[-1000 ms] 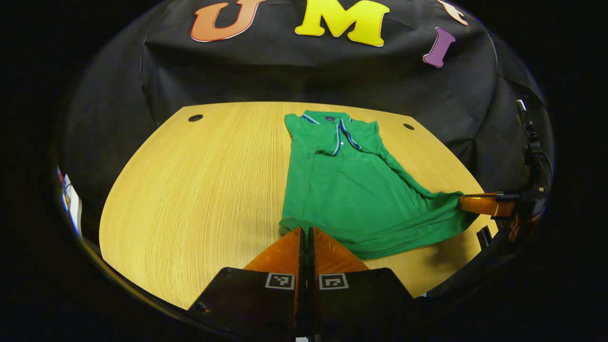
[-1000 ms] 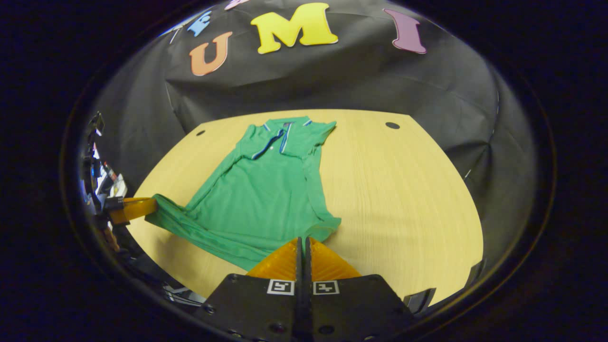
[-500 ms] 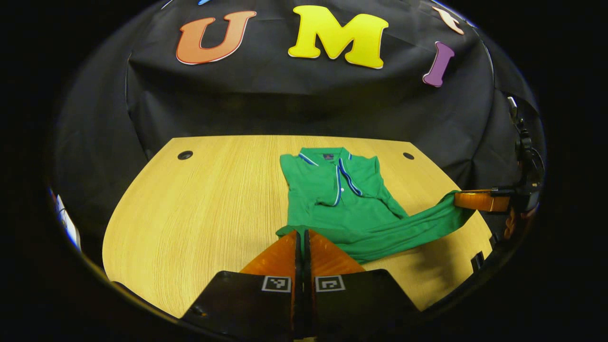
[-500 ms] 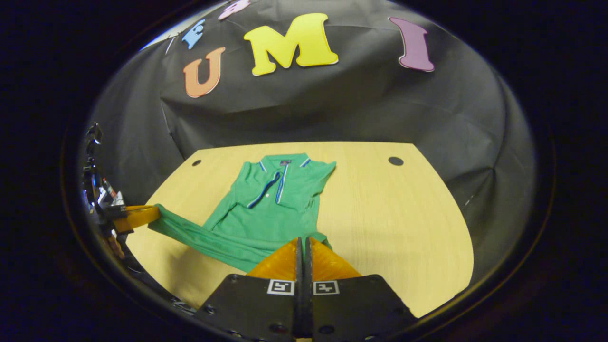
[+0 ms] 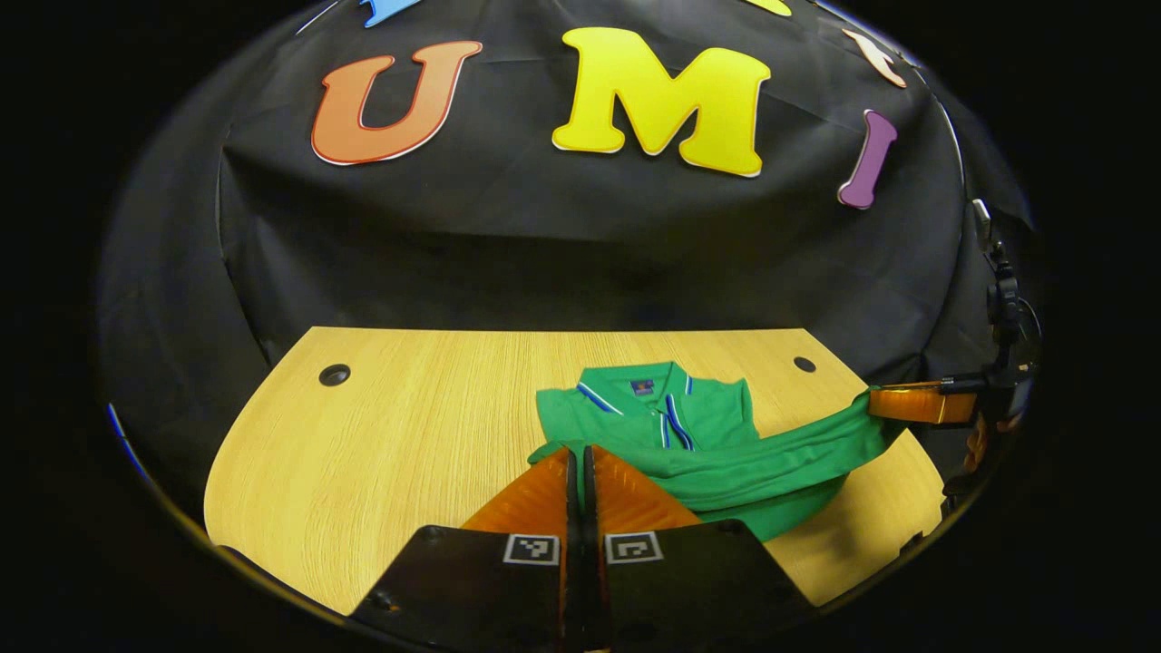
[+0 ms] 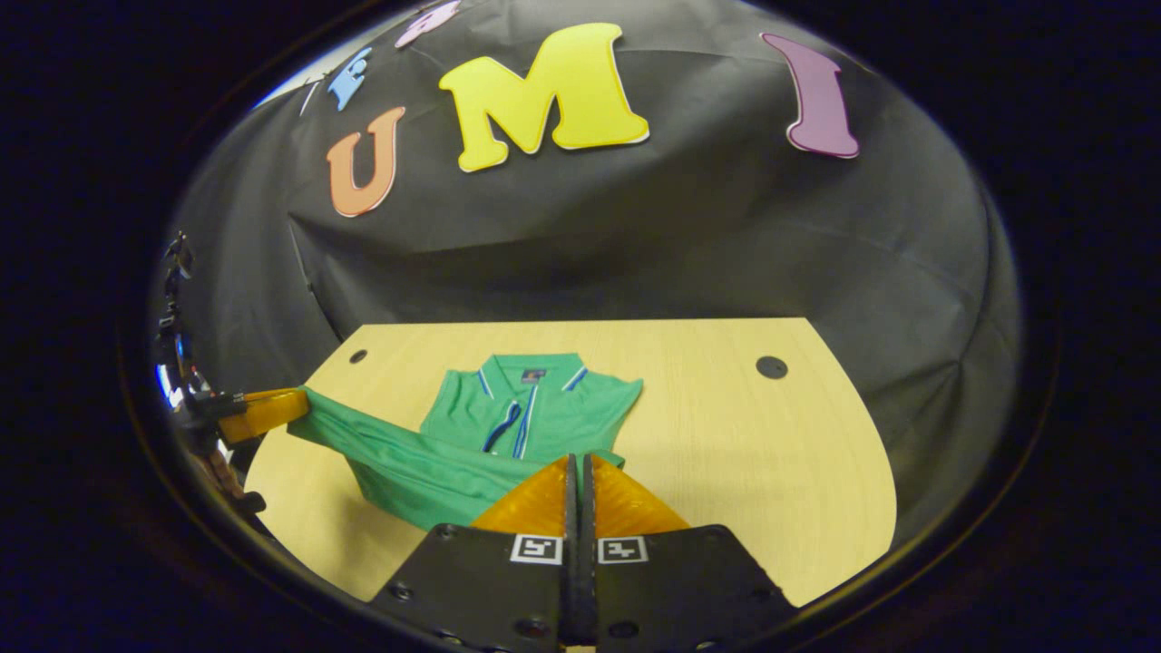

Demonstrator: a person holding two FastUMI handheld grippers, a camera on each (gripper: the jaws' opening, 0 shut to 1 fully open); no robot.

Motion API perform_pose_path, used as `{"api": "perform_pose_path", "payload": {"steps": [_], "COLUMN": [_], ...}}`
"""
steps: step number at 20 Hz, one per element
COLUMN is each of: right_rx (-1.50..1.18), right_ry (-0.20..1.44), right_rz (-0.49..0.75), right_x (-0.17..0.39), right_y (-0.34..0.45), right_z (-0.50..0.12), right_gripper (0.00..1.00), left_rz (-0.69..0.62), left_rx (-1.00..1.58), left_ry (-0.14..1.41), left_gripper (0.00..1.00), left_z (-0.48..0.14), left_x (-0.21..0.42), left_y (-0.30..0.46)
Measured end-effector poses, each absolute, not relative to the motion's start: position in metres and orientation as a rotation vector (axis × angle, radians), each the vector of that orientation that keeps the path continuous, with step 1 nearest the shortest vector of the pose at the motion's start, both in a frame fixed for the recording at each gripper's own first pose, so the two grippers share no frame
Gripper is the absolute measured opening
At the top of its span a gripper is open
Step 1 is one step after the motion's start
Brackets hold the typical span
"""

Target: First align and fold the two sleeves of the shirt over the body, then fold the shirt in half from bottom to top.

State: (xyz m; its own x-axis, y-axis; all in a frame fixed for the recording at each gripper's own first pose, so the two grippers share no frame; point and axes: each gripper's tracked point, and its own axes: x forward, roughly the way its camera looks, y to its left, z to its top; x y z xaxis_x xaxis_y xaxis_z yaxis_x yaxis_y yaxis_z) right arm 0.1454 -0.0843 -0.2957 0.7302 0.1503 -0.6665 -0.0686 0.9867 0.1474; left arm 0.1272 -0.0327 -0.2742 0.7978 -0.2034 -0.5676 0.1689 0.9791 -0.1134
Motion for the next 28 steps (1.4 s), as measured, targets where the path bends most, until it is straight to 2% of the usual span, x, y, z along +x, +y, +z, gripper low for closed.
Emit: {"api": "perform_pose_path", "payload": {"steps": [9,16,23,25,26,28], "right_rx": [0.114,0.114,0.094,0.085,0.081,0.074], "right_ry": [0.713,0.709,0.764,0.774,0.763,0.726], "right_rz": [0.148,0.147,0.134,0.126,0.111,0.080], "right_x": [0.262,0.326,0.343,0.338,0.339,0.337], "right_y": [-0.083,-0.091,-0.093,-0.096,-0.097,-0.101], "right_z": [-0.297,-0.337,-0.397,-0.399,-0.401,-0.389], "right_gripper": [0.00,0.00,0.00,0.08,0.17,0.72], "left_rz": [-0.148,-0.141,-0.114,-0.088,-0.081,-0.049], "left_rx": [-0.085,-0.059,-0.057,-0.055,-0.053,-0.031], "left_ry": [0.582,0.568,0.622,0.624,0.624,0.615], "left_gripper": [0.06,0.06,0.11,0.20,0.47,1.00], "left_z": [-0.287,-0.319,-0.369,-0.368,-0.368,-0.362], "left_x": [0.231,0.288,0.302,0.302,0.300,0.297], "left_y": [-0.026,-0.031,-0.034,-0.029,-0.027,-0.017]}}
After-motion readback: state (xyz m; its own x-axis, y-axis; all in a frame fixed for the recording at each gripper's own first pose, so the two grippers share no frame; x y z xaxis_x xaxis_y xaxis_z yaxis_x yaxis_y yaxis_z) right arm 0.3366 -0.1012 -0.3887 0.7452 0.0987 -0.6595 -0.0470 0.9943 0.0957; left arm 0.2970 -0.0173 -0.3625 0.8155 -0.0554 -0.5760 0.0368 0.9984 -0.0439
